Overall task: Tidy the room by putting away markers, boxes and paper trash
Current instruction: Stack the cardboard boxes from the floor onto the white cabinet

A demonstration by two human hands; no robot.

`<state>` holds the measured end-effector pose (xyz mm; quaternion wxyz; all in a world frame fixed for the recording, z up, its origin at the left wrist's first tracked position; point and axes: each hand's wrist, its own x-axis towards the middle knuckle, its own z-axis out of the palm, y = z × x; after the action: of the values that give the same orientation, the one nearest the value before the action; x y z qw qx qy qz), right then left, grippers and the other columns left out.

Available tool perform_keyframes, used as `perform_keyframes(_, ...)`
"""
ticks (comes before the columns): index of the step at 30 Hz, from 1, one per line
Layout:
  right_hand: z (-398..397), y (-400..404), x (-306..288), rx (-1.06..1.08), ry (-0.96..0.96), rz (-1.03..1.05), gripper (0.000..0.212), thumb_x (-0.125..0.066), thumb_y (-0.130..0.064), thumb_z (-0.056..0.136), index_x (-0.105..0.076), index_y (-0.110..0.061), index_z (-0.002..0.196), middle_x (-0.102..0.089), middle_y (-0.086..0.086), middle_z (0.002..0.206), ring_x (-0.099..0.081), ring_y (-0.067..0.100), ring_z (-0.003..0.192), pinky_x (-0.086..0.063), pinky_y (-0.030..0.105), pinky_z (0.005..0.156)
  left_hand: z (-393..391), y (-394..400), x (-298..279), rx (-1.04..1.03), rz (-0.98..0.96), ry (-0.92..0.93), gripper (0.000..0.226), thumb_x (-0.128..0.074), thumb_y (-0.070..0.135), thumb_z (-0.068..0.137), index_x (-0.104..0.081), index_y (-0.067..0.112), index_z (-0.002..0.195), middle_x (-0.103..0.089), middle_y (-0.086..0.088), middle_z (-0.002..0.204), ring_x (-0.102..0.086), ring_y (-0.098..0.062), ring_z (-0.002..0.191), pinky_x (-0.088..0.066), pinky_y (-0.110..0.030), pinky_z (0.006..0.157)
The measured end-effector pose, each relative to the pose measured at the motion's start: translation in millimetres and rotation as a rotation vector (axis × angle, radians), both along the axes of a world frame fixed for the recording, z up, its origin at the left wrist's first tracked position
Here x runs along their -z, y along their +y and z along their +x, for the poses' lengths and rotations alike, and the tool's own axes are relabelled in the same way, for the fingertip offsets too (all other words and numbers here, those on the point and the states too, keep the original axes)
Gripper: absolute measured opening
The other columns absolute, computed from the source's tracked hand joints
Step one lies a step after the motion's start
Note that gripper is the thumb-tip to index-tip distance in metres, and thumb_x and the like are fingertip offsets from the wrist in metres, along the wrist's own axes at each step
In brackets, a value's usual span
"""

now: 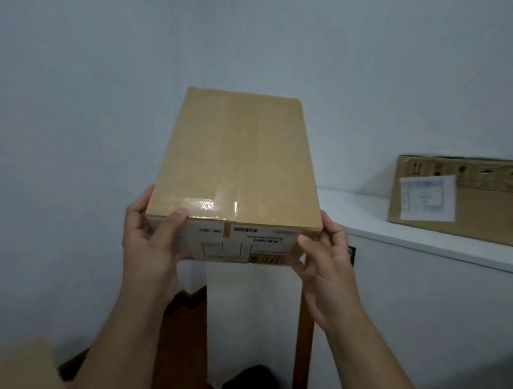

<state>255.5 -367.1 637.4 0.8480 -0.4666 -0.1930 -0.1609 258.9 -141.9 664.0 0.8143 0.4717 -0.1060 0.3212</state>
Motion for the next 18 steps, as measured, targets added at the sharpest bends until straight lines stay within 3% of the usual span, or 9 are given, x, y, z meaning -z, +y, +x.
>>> perform_keyframes(3, -10, -43, -24, 0.234, -0.084, -0.159, 0.053, -0.065, -0.009, 0.083, -0.051, -0.046, 0.118, -0.065, -0.009, 0.122, -0.064, 0.009, 0.11, -0.059, 0.031, 0.077, 23, -41, -28, 0.174, 0.097, 0.018, 0.063, -0.072, 0.022, 0.083, -0.046, 0.036, 0.138, -0.067, 0.022, 0.111, -0.068, 0.005, 0.089, -0.059, -0.045, 0.062)
perform_keyframes(5, -12, -72, -39, 0.343, -0.069, -0.27, 0.056, -0.066, -0.01, 0.084, -0.048, -0.046, 0.123, -0.062, -0.009, 0.126, -0.063, 0.007, 0.111, -0.06, 0.032, 0.074, 40, -69, -37, 0.257, 0.17, 0.078, 0.063, -0.073, 0.023, 0.084, -0.045, 0.036, 0.139, -0.068, 0.017, 0.114, -0.071, -0.001, 0.088, -0.057, -0.047, 0.067)
perform_keyframes(8, -8, -109, -58, 0.474, 0.015, -0.451, 0.064, -0.067, -0.012, 0.083, -0.04, -0.038, 0.136, -0.056, -0.014, 0.131, -0.054, 0.009, 0.122, -0.061, 0.042, 0.076, 66, -100, -42, 0.329, 0.277, 0.147, 0.054, -0.072, 0.019, 0.085, -0.05, 0.028, 0.132, -0.07, 0.005, 0.11, -0.073, -0.01, 0.078, -0.053, -0.039, 0.055)
perform_keyframes(10, -2, -128, -68, 0.558, 0.048, -0.564, 0.068, -0.068, -0.016, 0.084, -0.036, -0.041, 0.138, -0.052, -0.024, 0.13, -0.051, 0.009, 0.125, -0.06, 0.043, 0.08, 86, -115, -46, 0.318, 0.36, 0.143, 0.046, -0.072, 0.018, 0.084, -0.053, 0.03, 0.124, -0.071, 0.005, 0.109, -0.073, -0.019, 0.087, -0.055, -0.036, 0.05)
perform_keyframes(11, 2, -134, -74, 0.606, 0.045, -0.622, 0.072, -0.068, -0.019, 0.084, -0.032, -0.045, 0.139, -0.049, -0.025, 0.133, -0.052, 0.01, 0.122, -0.059, 0.043, 0.083, 94, -122, -49, 0.288, 0.394, 0.129, 0.045, -0.072, 0.018, 0.084, -0.054, 0.03, 0.123, -0.069, 0.004, 0.115, -0.071, -0.022, 0.095, -0.059, -0.04, 0.057)
perform_keyframes(13, 13, -144, -88, 0.734, 0.02, -0.789, 0.082, -0.07, -0.027, 0.084, -0.018, -0.058, 0.138, -0.043, -0.016, 0.145, -0.058, 0.014, 0.113, -0.056, 0.044, 0.087, 112, -137, -54, 0.157, 0.522, 0.114, 0.064, -0.073, 0.02, 0.083, -0.043, 0.027, 0.14, -0.046, 0.001, 0.145, -0.055, -0.018, 0.122, -0.056, -0.042, 0.086)
perform_keyframes(15, 32, -151, -103, 0.879, 0.001, -1.011, 0.083, -0.07, -0.036, 0.083, -0.013, -0.059, 0.14, -0.04, -0.002, 0.148, -0.055, 0.023, 0.118, -0.049, 0.045, 0.093, 126, -151, -53, 0.029, 0.706, 0.108, 0.088, -0.072, 0.024, 0.084, -0.019, 0.023, 0.155, -0.011, 0.01, 0.159, -0.026, -0.01, 0.138, -0.037, -0.033, 0.106)
perform_keyframes(18, 66, -159, -122, 1.095, 0.044, -1.367, 0.065, -0.065, -0.052, 0.081, -0.037, -0.041, 0.139, -0.025, 0.003, 0.154, -0.031, 0.03, 0.137, -0.034, 0.05, 0.107, 144, -169, -48, -0.014, 0.947, 0.088, 0.098, -0.071, 0.028, 0.086, -0.003, 0.02, 0.156, 0.014, 0.013, 0.161, -0.001, -0.013, 0.149, -0.017, -0.038, 0.12)
